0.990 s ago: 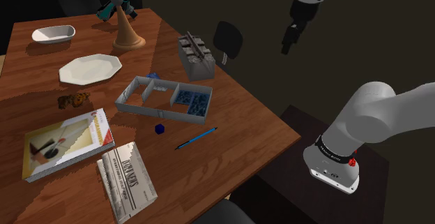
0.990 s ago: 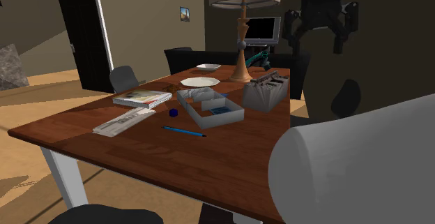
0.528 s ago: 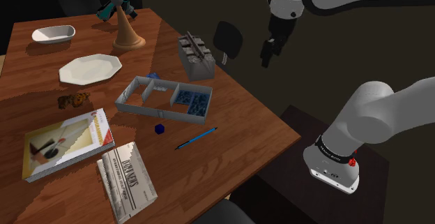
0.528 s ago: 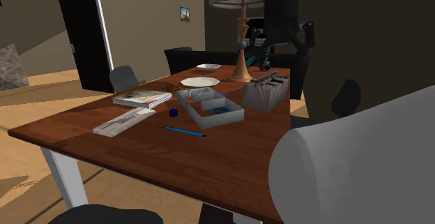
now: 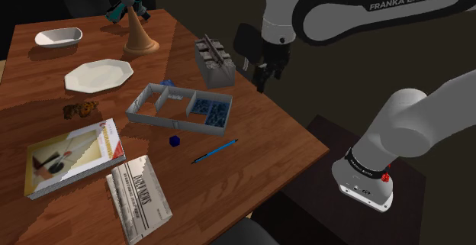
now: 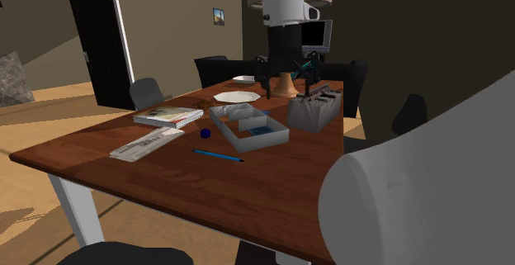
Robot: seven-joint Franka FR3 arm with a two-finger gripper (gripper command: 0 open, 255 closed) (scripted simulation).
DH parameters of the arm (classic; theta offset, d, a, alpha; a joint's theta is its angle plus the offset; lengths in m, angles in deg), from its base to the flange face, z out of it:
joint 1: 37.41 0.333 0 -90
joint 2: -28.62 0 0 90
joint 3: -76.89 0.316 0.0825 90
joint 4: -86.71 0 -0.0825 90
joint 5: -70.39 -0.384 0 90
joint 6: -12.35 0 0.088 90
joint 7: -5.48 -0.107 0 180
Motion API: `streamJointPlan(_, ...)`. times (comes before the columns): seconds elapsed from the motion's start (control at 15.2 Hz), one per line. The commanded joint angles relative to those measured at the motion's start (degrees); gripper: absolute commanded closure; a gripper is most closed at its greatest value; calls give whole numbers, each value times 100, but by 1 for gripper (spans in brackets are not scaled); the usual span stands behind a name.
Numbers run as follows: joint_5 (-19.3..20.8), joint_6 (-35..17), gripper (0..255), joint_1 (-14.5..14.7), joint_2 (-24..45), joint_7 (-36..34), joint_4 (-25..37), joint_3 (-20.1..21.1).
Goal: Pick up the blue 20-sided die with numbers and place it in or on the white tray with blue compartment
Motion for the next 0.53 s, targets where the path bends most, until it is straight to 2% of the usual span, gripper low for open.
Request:
streamJointPlan(0.0, -17, -151, 0, 4, 310, -303, 155, 193)
streamJointPlan(0.46, 288, -688, 0, -8, 1735, -1527, 953, 901)
